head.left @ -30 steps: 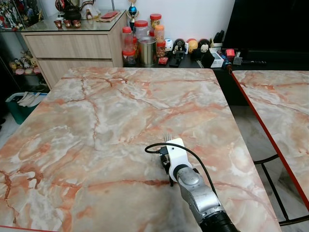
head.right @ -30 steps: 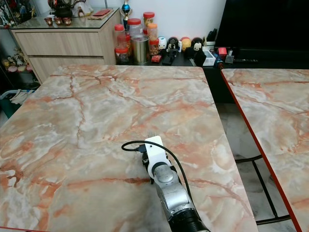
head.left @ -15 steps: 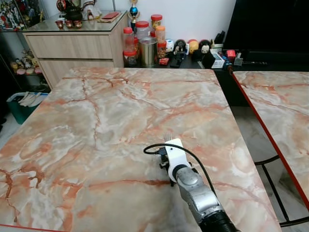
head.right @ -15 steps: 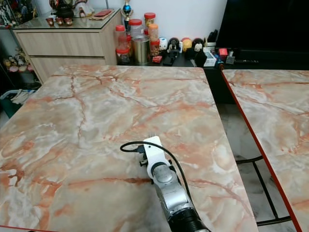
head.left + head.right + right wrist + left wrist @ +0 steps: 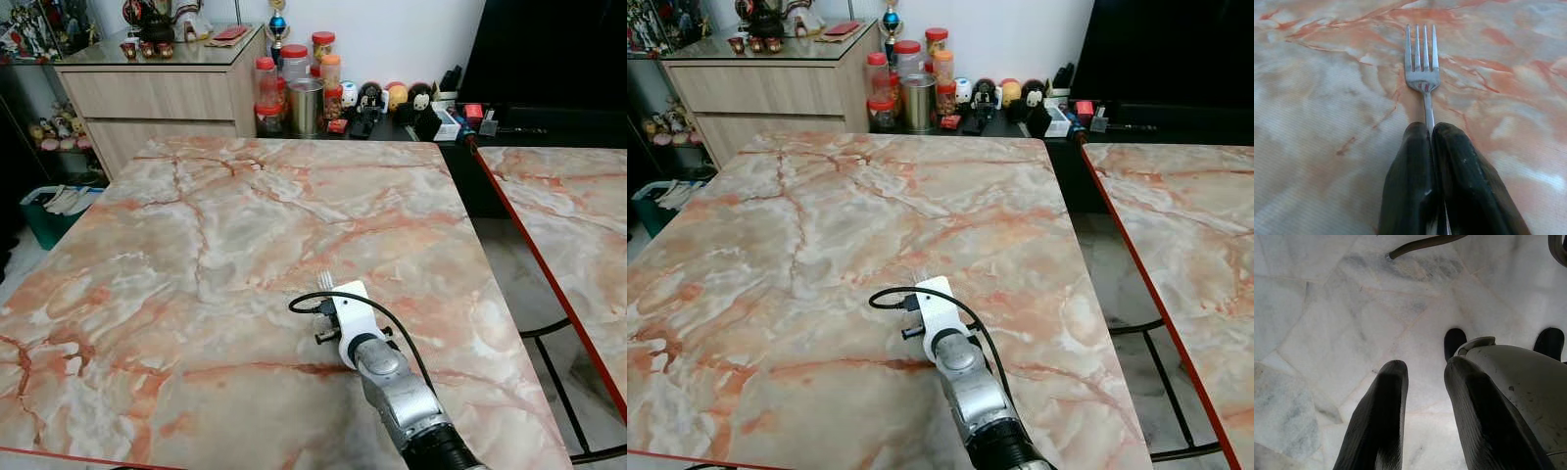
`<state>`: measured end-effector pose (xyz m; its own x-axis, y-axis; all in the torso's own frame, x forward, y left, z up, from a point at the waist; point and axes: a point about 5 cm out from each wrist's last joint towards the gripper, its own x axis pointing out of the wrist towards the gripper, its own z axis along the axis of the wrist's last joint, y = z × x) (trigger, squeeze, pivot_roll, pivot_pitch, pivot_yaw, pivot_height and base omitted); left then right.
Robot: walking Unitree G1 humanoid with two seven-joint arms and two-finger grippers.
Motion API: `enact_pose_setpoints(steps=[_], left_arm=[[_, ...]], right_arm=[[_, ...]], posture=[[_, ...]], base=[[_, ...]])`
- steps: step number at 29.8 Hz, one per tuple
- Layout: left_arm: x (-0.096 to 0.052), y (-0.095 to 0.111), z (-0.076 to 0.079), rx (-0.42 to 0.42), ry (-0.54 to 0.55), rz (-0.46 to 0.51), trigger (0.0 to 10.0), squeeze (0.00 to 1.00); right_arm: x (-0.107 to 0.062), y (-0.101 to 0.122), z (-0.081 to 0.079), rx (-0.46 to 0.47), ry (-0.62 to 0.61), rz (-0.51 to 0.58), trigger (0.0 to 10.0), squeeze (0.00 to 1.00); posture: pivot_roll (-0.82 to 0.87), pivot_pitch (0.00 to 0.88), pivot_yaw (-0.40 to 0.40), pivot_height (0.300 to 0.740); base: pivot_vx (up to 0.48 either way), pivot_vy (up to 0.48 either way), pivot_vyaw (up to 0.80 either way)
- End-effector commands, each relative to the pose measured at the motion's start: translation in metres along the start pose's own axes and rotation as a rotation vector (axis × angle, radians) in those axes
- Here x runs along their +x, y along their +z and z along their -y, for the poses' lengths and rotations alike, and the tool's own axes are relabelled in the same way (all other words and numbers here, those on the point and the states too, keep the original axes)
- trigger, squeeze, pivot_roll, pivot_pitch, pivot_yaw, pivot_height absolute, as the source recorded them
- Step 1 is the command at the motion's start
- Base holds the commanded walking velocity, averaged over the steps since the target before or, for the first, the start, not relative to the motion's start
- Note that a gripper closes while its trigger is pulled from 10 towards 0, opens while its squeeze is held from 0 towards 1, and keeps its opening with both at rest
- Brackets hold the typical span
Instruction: Setting the table
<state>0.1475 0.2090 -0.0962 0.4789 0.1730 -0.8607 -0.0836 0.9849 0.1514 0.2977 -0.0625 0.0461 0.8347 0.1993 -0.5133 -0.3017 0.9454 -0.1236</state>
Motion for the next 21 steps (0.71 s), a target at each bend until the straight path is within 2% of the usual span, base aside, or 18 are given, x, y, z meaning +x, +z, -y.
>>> enact_pose_setpoints(steps=[1, 11, 13, 14, 15, 16, 20, 21], left_arm=[[0.000, 0.001, 0.000, 0.011, -0.006, -0.004, 10.0, 0.00], [0.001, 0.004, -0.001, 0.013, 0.000, 0.010, 10.0, 0.00], [0.001, 0.007, -0.001, 0.005, 0.009, 0.024, 10.0, 0.00], [0.001, 0.007, -0.001, 0.005, 0.009, 0.024, 10.0, 0.00], [0.001, 0.008, -0.001, 0.001, 0.012, 0.031, 10.0, 0.00], [0.001, 0.008, -0.001, 0.003, 0.012, 0.032, 10.0, 0.00], [0.001, 0.008, -0.002, 0.005, 0.013, 0.032, 10.0, 0.00], [0.001, 0.009, -0.002, 0.009, 0.013, 0.034, 10.0, 0.00]], right_arm=[[0.001, -0.012, 0.005, -0.004, -0.018, -0.059, 0.0, 0.00], [0.002, -0.002, 0.009, -0.001, -0.033, 0.012, 0.0, 0.00], [0.001, 0.012, 0.012, 0.016, -0.047, 0.109, 0.0, 0.00], [0.001, 0.012, 0.012, 0.016, -0.047, 0.109, 0.0, 0.00], [-0.001, 0.019, 0.012, 0.011, -0.053, 0.166, 3.5, 0.00], [-0.002, 0.027, 0.013, 0.009, -0.050, 0.223, 10.0, 0.00], [-0.004, 0.033, 0.012, 0.004, -0.051, 0.266, 10.0, 0.00], [-0.007, 0.044, 0.013, 0.002, -0.056, 0.355, 10.0, 0.00]], posture=[[-0.05, 0.000, 0.000, 0.740], [-0.05, 0.000, 0.001, 0.740], [-0.05, 0.000, 0.000, 0.740], [-0.05, 0.000, 0.000, 0.740], [-0.05, 0.000, 0.000, 0.740], [-0.05, 0.000, 0.000, 0.740], [-0.05, 0.000, 0.001, 0.740], [-0.05, 0.000, 0.004, 0.740]], base=[[0.000, 0.000, 0.00], [0.000, 0.000, 0.00], [0.000, 0.000, 0.00], [0.000, 0.000, 0.00], [0.000, 0.000, 0.00], [0.000, 0.000, 0.00], [0.000, 0.000, 0.00], [0.000, 0.000, 0.00]])
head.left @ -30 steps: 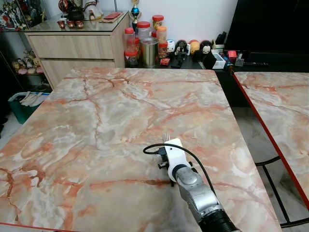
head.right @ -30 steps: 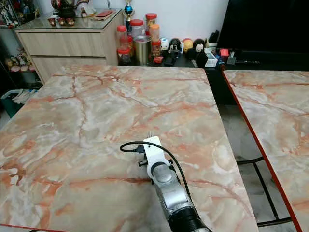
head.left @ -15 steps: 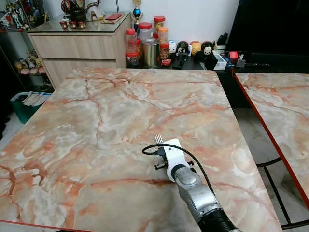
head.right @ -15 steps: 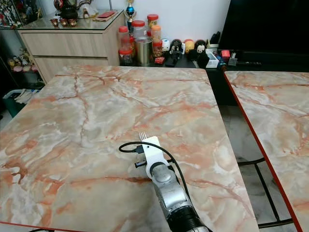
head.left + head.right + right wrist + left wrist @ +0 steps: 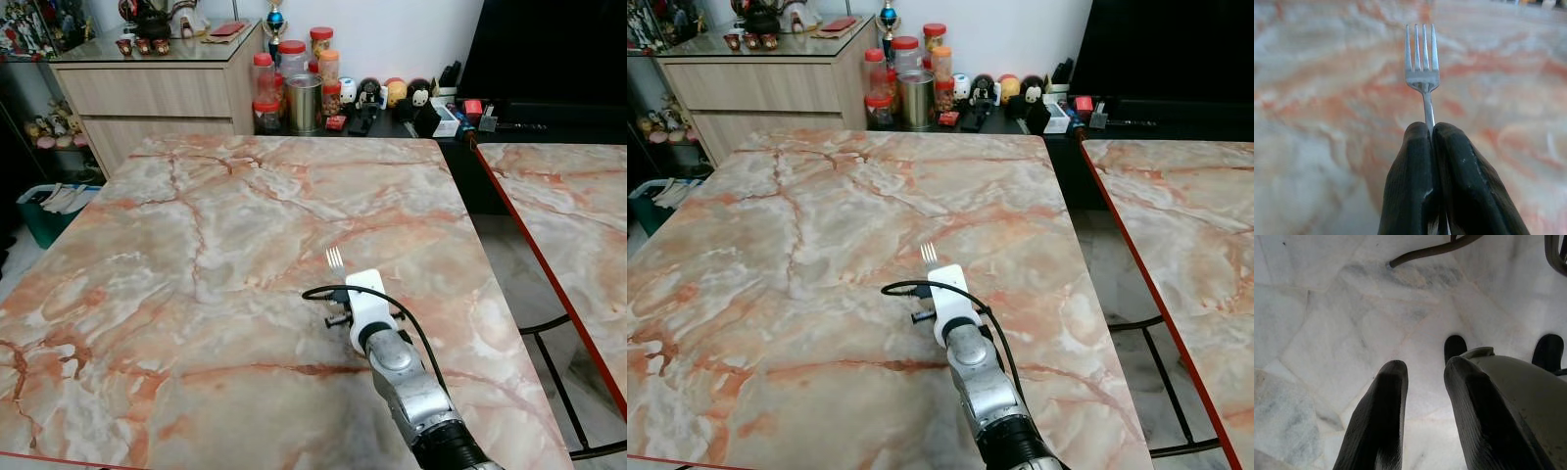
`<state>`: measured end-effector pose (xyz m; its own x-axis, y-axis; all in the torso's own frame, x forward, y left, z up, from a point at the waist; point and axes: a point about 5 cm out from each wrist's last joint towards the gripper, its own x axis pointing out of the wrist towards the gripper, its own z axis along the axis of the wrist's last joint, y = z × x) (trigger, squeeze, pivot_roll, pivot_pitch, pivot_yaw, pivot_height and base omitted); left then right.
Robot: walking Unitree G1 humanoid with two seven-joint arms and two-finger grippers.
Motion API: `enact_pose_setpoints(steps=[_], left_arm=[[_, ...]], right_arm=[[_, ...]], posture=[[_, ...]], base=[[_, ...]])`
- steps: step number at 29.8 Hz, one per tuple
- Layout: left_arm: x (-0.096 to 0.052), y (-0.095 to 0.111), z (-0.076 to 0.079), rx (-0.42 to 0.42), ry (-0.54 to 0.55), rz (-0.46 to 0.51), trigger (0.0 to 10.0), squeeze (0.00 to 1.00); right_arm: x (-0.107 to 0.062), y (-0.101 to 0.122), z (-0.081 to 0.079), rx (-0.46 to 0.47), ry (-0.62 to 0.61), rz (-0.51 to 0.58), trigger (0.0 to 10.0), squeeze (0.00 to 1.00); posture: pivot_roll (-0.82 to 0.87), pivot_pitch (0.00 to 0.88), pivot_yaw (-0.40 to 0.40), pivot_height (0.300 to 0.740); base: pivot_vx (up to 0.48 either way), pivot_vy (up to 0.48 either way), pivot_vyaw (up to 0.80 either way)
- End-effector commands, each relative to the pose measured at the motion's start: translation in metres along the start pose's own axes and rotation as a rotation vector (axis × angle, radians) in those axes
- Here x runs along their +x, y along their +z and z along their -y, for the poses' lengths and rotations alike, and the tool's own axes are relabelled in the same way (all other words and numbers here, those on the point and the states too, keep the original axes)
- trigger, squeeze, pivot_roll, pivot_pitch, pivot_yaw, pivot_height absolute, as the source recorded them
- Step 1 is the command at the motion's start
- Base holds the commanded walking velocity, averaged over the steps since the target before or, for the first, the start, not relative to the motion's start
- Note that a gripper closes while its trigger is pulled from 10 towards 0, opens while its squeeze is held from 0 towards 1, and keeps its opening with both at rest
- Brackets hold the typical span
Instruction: Setting the table
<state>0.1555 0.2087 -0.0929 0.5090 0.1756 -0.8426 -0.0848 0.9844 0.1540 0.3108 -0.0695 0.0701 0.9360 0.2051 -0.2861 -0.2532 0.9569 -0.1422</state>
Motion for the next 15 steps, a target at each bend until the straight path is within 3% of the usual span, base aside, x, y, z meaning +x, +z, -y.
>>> enact_pose_setpoints(steps=[1, 4, 6, 15], left_arm=[[0.000, 0.000, -0.002, 0.010, 0.010, 0.001, 10.0, 0.00], [0.000, 0.002, -0.002, 0.004, 0.017, 0.017, 10.0, 0.00], [0.000, 0.004, -0.002, 0.002, 0.017, 0.024, 10.0, 0.00], [0.001, 0.007, -0.001, 0.006, 0.009, 0.030, 10.0, 0.00]], right_arm=[[-0.001, 0.025, 0.000, 0.007, -0.007, 0.156, 10.0, 0.00], [-0.005, 0.041, 0.001, 0.003, -0.003, 0.286, 10.0, 0.00], [-0.009, 0.053, 0.004, -0.057, 0.001, 0.396, 10.0, 0.00], [-0.013, 0.060, 0.015, -0.046, -0.027, 0.483, 10.0, 0.00]], posture=[[-0.05, 0.000, 0.004, 0.740], [-0.06, 0.000, 0.008, 0.740], [-0.06, 0.000, 0.010, 0.740], [-0.06, 0.000, 0.005, 0.740]], base=[[0.000, 0.000, 0.00], [0.000, 0.000, 0.00], [0.000, 0.000, 0.00], [0.000, 0.000, 0.00]])
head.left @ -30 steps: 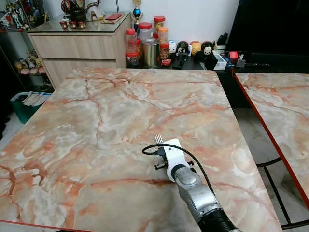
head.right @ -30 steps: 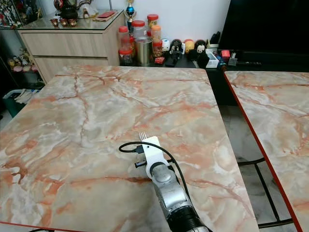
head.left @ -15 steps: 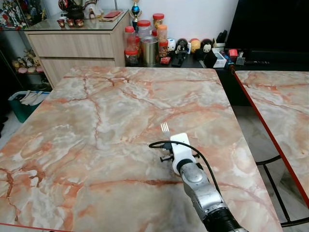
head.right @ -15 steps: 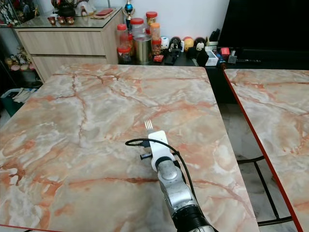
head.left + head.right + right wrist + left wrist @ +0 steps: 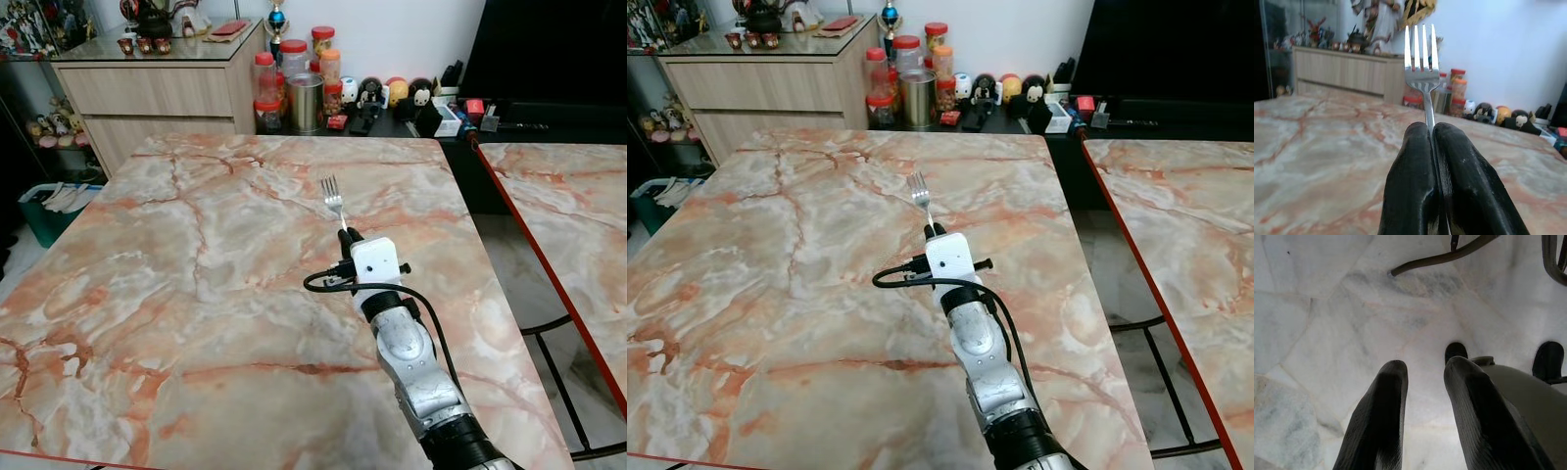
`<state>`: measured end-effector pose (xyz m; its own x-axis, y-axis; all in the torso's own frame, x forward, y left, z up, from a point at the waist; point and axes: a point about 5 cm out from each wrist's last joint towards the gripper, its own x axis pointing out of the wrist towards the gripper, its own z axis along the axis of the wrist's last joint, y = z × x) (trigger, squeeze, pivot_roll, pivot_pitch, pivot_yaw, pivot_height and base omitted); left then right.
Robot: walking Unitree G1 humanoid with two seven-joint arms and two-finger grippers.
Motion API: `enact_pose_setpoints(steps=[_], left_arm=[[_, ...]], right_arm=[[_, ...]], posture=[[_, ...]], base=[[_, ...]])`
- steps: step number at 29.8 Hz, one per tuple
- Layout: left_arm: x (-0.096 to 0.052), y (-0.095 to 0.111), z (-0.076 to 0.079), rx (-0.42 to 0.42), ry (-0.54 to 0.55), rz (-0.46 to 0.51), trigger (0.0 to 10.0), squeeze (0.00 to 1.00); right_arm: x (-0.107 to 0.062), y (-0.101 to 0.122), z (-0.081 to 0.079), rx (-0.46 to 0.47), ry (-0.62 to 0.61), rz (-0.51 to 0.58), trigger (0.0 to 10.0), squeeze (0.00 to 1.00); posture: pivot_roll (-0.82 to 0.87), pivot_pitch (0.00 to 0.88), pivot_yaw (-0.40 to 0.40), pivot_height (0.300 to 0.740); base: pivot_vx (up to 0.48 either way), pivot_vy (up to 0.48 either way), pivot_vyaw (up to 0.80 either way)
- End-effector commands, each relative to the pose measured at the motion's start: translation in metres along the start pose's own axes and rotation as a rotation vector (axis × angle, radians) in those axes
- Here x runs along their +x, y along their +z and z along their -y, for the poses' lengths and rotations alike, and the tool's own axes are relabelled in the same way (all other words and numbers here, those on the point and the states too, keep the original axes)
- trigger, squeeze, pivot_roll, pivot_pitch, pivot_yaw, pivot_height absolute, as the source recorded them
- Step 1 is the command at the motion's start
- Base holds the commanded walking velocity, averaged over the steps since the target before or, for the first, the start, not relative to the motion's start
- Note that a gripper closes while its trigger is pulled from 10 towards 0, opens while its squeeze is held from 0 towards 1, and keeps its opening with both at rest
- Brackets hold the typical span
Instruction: Setting the table
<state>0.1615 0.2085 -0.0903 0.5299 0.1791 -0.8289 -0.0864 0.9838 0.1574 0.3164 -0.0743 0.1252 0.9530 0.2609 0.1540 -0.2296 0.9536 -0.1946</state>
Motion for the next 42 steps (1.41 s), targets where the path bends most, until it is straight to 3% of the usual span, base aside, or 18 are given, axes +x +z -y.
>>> enact_pose_setpoints(steps=[1, 5, 20, 42], left_arm=[[0.000, 0.001, -0.001, 0.006, 0.005, 0.005, 10.0, 0.00], [-0.001, -0.007, 0.000, 0.025, 0.005, -0.017, 10.0, 0.00], [-0.002, -0.012, -0.005, 0.023, 0.024, -0.034, 10.0, 0.00], [-0.002, -0.010, -0.004, -0.003, 0.022, -0.020, 10.0, 0.00]], right_arm=[[0.002, 0.007, 0.002, 0.006, -0.003, 0.039, 10.0, 0.00], [0.008, 0.011, 0.013, -0.003, -0.047, 0.071, 10.0, 0.00], [0.011, 0.015, 0.010, 0.014, -0.036, 0.103, 10.0, 0.00], [0.011, 0.013, 0.010, 0.013, -0.028, 0.104, 10.0, 0.00]], posture=[[-0.06, 0.000, 0.005, 0.740], [-0.06, 0.000, -0.002, 0.740], [-0.04, 0.000, -0.010, 0.740], [-0.04, 0.000, -0.016, 0.740]], base=[[0.000, 0.000, 0.00], [0.000, 0.000, 0.00], [0.000, 0.000, 0.00], [0.000, -0.342, 0.00]])
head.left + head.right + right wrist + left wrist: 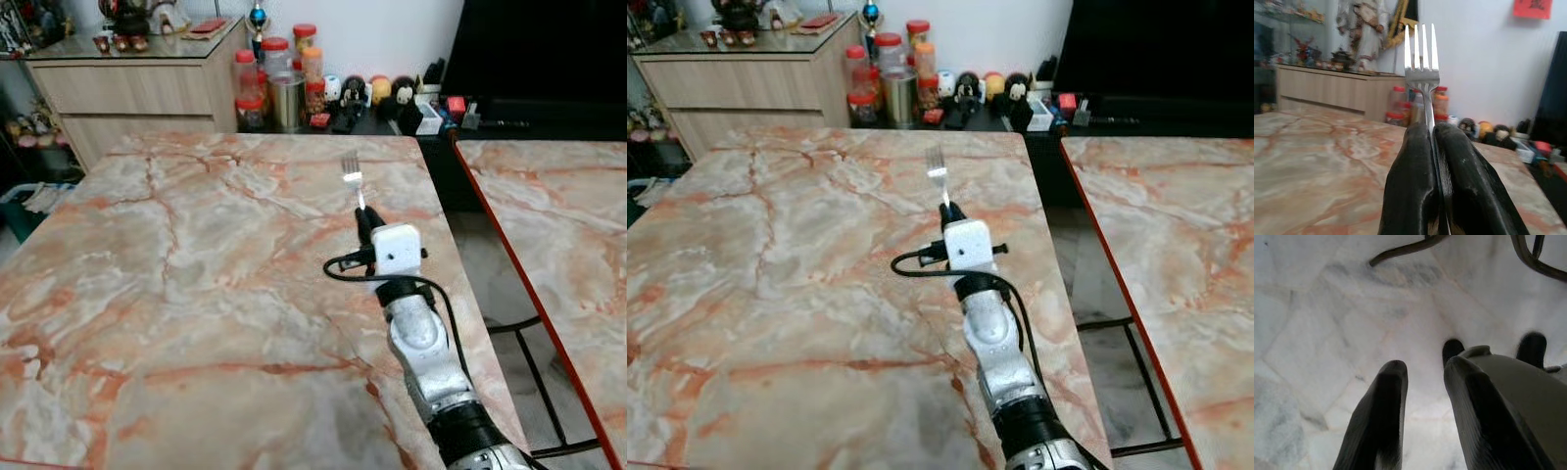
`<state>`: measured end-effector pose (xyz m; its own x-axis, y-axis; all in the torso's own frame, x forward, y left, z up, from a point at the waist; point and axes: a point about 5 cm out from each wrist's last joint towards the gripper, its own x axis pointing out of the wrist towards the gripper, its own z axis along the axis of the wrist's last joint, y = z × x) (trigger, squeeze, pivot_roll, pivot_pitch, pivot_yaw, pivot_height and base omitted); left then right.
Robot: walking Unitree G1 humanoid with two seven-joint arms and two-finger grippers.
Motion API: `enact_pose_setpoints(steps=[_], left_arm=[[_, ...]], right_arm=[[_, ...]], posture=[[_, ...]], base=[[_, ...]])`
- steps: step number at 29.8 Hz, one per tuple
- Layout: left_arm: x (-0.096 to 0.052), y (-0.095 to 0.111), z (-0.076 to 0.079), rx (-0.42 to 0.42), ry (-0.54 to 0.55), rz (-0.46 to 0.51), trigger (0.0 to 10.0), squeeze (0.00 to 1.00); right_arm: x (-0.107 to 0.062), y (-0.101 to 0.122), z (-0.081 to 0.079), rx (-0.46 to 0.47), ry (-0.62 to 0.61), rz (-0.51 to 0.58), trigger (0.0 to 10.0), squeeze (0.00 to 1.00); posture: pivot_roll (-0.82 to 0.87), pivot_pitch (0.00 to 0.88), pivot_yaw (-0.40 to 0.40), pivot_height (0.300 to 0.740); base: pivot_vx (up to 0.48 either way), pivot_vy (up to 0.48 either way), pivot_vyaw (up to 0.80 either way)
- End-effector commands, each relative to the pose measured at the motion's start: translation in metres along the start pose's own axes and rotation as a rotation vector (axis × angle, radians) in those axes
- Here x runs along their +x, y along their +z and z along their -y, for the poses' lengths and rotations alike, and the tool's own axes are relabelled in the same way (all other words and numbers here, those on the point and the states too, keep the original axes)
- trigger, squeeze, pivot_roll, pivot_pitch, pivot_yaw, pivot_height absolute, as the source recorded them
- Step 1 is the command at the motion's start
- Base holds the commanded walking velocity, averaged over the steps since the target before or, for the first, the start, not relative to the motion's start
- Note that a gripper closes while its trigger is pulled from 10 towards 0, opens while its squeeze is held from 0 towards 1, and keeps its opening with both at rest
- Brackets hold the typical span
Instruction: Setting the table
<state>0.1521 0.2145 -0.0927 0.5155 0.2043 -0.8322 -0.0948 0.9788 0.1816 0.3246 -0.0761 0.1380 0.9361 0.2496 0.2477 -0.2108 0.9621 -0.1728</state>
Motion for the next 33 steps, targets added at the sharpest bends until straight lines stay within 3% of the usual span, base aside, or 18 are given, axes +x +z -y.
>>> enact_pose_setpoints(steps=[1, 16, 33], left_arm=[[-0.0002, -0.0008, 0.0026, -0.011, -0.003, -0.004, 10.0, 0.00], [0.0000, -0.0002, 0.0029, -0.010, -0.007, -0.003, 10.0, 0.00], [-0.0001, -0.0002, 0.0046, 0.001, -0.011, -0.002, 10.0, 0.00]], right_arm=[[0.0021, 0.0023, 0.0036, -0.005, -0.003, 0.012, 10.0, 0.00], [0.0029, 0.0015, 0.0033, -0.006, -0.002, 0.011, 10.0, 0.00], [0.0032, 0.0010, 0.0042, -0.009, -0.009, 0.011, 10.0, 0.00]], posture=[[-0.04, 0.000, -0.016, 0.740], [-0.04, 0.000, -0.015, 0.740], [-0.04, 0.000, -0.013, 0.740]], base=[[0.000, -0.382, 0.00], [0.000, -0.403, 0.00], [0.000, -0.253, 0.00]])
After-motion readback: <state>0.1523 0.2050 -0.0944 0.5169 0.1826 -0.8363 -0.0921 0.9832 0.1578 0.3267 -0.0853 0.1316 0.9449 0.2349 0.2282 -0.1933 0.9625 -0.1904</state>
